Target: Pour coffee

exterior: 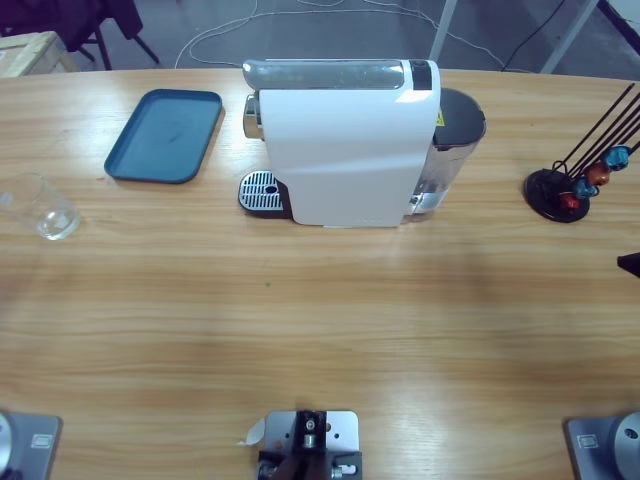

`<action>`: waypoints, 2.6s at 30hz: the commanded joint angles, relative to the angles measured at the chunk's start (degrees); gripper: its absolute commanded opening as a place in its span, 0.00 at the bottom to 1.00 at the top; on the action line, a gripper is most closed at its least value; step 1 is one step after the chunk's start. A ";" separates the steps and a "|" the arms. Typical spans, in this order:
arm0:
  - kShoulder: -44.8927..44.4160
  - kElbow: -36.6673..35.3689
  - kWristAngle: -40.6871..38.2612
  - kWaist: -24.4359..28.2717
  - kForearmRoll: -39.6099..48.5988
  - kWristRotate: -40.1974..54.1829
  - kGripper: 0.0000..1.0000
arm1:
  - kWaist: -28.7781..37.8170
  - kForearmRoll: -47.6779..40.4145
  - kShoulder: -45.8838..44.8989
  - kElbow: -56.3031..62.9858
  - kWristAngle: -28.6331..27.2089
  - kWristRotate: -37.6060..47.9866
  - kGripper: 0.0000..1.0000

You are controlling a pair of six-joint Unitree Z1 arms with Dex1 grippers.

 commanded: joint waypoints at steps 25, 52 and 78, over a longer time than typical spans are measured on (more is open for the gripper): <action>59.85 -31.42 -14.38 5.12 -17.49 -31.97 1.00 | 2.26 -0.83 1.56 2.49 -0.45 1.45 1.00; 70.62 -34.72 -30.99 5.27 -22.11 -34.24 0.23 | 2.31 -1.53 2.81 2.85 -1.15 1.89 1.00; 66.18 -48.82 -34.27 -0.05 -27.31 -38.16 0.00 | 2.31 -2.94 1.63 4.74 -6.02 3.82 1.00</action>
